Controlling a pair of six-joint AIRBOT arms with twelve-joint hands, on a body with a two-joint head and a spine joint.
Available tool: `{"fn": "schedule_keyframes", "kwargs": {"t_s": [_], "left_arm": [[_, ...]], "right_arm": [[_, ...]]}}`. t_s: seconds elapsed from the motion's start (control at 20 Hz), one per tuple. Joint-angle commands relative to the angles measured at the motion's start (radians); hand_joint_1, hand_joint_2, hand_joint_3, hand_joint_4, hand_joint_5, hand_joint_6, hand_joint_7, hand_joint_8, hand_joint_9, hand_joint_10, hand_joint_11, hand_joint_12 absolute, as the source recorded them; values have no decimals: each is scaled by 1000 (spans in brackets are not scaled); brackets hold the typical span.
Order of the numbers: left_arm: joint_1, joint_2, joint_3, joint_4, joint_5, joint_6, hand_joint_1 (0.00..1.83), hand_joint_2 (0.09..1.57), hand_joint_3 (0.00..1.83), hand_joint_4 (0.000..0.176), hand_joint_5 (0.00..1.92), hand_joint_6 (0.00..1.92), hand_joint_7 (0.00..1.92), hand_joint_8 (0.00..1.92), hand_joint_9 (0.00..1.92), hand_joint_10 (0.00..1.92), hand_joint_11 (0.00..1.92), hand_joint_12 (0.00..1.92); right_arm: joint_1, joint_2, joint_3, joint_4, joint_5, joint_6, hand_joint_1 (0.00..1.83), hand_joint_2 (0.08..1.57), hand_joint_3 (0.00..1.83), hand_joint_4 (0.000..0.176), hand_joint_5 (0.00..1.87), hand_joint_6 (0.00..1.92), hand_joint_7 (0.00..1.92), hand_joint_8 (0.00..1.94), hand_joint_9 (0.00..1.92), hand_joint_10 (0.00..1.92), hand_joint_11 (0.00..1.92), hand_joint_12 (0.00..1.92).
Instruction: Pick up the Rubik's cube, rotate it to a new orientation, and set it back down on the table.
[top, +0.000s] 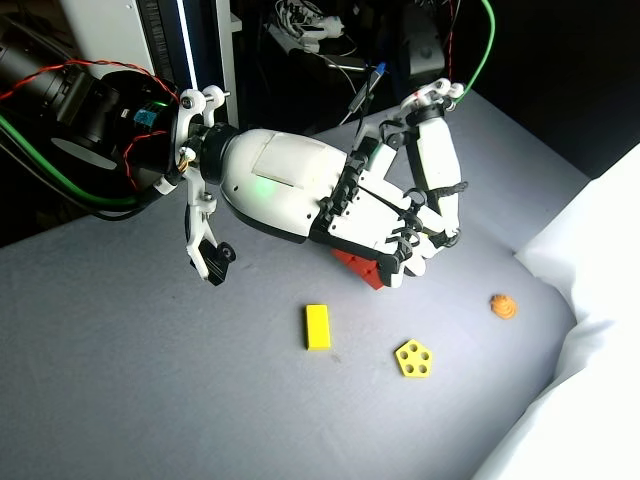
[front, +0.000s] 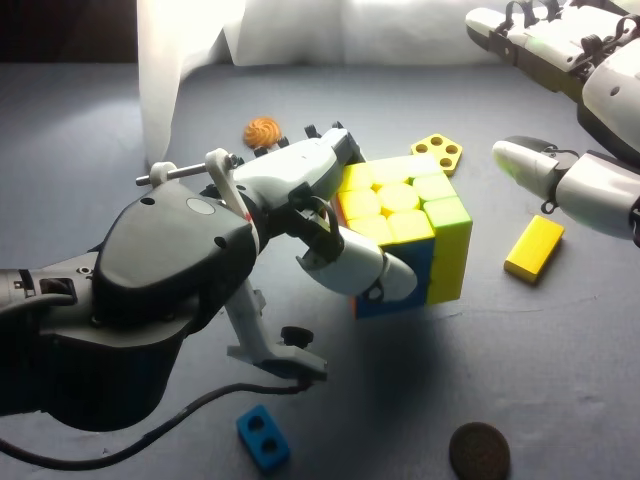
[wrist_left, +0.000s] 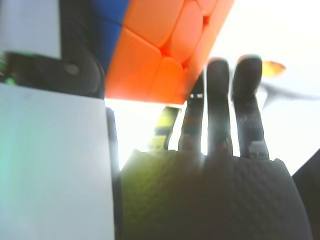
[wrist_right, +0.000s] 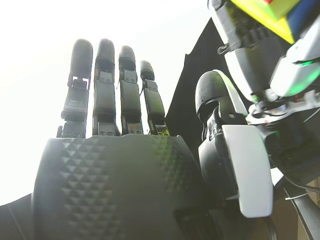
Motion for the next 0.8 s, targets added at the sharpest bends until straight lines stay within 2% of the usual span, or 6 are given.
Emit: {"fn": "schedule_keyframes", "kwargs": {"t_s": [0.0,0.45,0.6,0.65,0.7,0.75], "left_arm": [[-2,2,3,92,-26,-31,1069,1231,3,0,9,1815,82,1898,190,1921,288,1921],[143,-3,23,291,-31,-257,1106,1215,0,0,23,1791,87,1870,176,1901,271,1921],[152,-3,24,295,-37,-261,1123,1219,0,0,42,1769,84,1872,169,1917,263,1921],[153,-3,26,298,-37,-261,989,1235,5,0,90,1489,109,1565,110,1680,88,1874],[155,-3,27,299,-37,-261,906,1197,0,0,164,888,171,1154,146,1381,29,1706],[156,-3,28,299,-38,-261,908,1115,0,0,294,341,350,532,239,998,45,1491]], "right_arm": [[13,6,2,-35,115,-2,226,1387,1,0,137,3,318,2,304,125,0,1066],[14,2,2,-35,120,-8,270,1384,2,0,125,1,314,1,337,82,0,1157],[14,2,2,-36,120,-8,312,1374,0,0,150,10,339,8,363,90,0,1222],[14,2,2,-36,120,-9,308,1376,0,0,155,10,342,7,378,94,0,1235],[14,2,2,-36,120,-9,289,1382,1,0,150,6,339,3,378,89,0,1232],[14,2,2,-36,120,-9,276,1384,2,0,147,4,333,0,374,86,0,1238]]}}
